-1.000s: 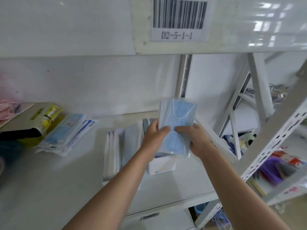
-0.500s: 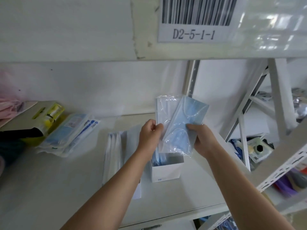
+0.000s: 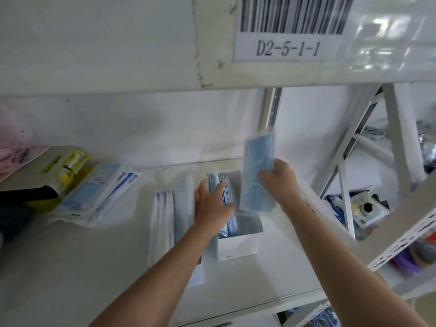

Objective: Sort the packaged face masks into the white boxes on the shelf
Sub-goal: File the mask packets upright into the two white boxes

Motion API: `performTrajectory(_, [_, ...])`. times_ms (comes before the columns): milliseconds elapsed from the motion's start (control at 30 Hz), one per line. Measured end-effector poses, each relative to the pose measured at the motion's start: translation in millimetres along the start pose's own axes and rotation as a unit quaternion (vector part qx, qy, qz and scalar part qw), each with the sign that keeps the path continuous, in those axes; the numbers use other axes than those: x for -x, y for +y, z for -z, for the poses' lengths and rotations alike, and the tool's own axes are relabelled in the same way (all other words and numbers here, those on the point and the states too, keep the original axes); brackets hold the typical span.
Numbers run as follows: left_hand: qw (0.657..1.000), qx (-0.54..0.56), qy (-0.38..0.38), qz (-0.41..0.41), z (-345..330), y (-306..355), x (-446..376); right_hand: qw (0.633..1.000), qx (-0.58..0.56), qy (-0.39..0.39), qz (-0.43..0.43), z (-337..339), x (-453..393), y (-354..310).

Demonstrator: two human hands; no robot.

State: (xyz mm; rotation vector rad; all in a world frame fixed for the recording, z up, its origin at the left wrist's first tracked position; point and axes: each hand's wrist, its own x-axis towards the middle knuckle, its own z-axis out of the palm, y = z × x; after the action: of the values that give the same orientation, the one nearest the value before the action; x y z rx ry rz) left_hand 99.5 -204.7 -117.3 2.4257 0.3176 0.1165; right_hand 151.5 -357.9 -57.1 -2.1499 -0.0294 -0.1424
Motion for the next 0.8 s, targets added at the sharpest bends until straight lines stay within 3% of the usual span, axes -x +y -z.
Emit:
performTrajectory(133, [0.998,-0.014,-0.059,0.011,-10.4,2.6,-1.0,0.98,0.191,-0.031,0.048,-13.7,12.8,-6.7])
performTrajectory(300, [1.0,-0.004,-0.017,0.002,-20.8,2.8,3.5,0.941,0.298,-0.16,0.008,-26.4,22.0,-8.1])
performTrajectory(467, [1.0,0.003,-0.015,0.007,-22.3,0.2,4.6,0.94,0.316,-0.13,0.011,-38.0,23.7,-7.3])
performTrajectory(567, [1.0,0.0,-0.011,0.003,-24.4,1.3,7.2,0.919,0.34,-0.199,-0.003,-52.1,21.6,-5.7])
performTrajectory(700, [1.0,0.025,-0.014,0.007,-22.6,-1.8,8.0,0.95,0.276,-0.148,-0.003,-67.0,14.5,-2.3])
performTrajectory(800, [0.999,0.042,-0.018,0.017,-19.5,-5.6,7.3,0.939,0.297,-0.172,-0.002,-61.7,7.0,-7.0])
